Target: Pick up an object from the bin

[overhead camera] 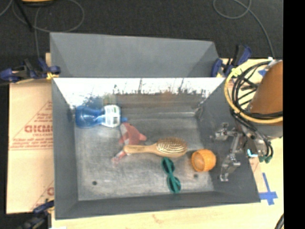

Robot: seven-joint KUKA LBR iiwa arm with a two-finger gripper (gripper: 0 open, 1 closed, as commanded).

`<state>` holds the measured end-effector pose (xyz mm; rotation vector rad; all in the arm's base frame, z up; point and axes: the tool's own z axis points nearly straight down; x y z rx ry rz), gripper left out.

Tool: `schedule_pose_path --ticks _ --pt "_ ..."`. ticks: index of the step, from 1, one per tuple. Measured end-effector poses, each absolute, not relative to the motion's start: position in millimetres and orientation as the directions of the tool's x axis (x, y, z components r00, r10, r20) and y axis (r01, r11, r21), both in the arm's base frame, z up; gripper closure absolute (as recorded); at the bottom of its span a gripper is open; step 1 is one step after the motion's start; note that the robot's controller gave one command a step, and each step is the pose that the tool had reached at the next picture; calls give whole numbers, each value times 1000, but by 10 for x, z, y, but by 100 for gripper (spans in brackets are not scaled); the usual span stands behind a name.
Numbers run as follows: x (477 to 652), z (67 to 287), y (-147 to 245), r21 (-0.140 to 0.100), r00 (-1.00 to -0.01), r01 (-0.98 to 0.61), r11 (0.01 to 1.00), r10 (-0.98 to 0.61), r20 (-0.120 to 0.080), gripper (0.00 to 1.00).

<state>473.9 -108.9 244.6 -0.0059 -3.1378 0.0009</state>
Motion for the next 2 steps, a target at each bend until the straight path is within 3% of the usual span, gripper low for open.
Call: schedule_pose_path --ticks 1,2 --pt "4754 2478 -1086 -2 -1000 1 1000 1 -3 0" --pt "4882 1971 -1107 -4 -1000 4 1000 4 -11 0"
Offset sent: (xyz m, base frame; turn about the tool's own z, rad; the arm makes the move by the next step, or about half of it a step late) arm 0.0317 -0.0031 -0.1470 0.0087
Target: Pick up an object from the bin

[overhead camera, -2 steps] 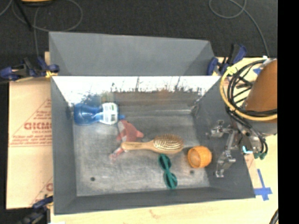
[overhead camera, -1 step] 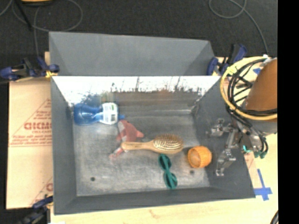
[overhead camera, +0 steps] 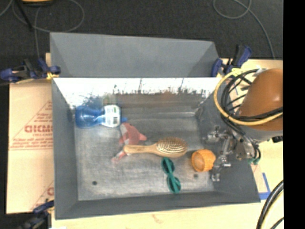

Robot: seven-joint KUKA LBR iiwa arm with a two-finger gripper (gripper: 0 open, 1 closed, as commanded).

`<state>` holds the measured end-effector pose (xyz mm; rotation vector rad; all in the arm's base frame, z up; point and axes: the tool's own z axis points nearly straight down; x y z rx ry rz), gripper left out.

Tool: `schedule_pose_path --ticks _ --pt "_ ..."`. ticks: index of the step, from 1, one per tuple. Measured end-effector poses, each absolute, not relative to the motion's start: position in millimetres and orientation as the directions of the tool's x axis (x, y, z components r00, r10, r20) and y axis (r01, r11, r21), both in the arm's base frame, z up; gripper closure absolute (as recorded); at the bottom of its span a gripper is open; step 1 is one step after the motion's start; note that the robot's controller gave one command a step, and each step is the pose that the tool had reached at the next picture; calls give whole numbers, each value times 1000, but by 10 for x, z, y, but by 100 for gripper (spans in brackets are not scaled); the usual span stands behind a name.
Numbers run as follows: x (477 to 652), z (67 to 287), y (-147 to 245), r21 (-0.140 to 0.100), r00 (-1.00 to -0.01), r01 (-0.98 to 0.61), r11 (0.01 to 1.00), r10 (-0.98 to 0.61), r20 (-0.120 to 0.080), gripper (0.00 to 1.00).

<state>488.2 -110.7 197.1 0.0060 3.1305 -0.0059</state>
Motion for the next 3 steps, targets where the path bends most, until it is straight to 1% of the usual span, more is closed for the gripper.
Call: schedule_pose_path --ticks 1,3 --pt "5397 838 -1219 6 -975 -220 975 -220 -6 100" --pt "5389 857 -1221 4 -974 -227 974 -227 -6 100"
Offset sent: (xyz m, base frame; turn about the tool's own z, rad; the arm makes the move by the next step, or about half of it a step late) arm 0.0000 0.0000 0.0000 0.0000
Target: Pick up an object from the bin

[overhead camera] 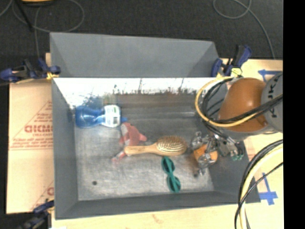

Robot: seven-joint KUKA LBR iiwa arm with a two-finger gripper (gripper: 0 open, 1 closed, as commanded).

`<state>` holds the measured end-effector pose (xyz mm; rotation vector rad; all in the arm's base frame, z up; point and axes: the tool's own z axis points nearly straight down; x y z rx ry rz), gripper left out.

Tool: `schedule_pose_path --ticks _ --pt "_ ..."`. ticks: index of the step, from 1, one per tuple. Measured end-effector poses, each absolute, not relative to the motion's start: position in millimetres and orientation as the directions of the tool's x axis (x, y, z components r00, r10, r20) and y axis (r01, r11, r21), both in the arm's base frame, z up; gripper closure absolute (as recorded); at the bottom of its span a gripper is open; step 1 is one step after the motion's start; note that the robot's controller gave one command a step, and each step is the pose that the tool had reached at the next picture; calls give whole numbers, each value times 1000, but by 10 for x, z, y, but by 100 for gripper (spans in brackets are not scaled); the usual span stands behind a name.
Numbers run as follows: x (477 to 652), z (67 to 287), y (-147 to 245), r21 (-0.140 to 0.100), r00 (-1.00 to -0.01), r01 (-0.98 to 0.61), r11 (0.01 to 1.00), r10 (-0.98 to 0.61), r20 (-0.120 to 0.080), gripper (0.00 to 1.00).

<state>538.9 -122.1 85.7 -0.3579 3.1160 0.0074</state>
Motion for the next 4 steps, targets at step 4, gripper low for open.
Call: schedule_pose_path --ticks 4 --pt "5254 1627 -1572 -1 -830 -557 830 -557 -1 100"
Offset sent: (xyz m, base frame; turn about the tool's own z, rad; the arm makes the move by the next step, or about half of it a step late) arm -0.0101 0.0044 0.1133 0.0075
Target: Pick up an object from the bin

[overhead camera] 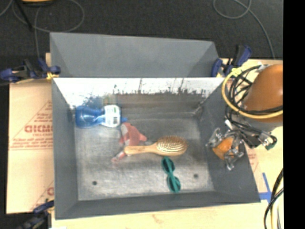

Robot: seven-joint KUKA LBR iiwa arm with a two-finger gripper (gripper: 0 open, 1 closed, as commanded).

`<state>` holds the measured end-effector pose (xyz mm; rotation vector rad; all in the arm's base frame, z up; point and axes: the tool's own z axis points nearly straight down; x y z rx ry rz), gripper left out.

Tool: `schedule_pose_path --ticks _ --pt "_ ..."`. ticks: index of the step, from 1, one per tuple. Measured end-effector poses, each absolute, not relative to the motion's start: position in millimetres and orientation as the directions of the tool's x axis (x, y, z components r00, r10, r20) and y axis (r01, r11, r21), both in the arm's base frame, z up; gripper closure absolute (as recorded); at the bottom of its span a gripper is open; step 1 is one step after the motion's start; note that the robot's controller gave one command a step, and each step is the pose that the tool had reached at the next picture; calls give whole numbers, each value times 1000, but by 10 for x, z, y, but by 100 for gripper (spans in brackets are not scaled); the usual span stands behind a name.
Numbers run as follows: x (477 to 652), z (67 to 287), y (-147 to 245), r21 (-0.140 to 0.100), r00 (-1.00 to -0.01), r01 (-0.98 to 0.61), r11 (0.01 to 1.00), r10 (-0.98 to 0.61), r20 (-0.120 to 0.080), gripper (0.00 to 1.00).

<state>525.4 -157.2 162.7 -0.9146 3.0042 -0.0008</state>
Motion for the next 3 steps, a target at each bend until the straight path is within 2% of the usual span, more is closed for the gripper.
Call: schedule_pose_path --ticks 1,2,3 --pt "5254 1627 -1572 -1 -830 -557 830 -557 -1 100" --pt "5181 1992 -1554 1 -837 -547 837 -547 1 100" --pt "5234 2257 -1568 -5 -831 -556 831 -556 -4 100"
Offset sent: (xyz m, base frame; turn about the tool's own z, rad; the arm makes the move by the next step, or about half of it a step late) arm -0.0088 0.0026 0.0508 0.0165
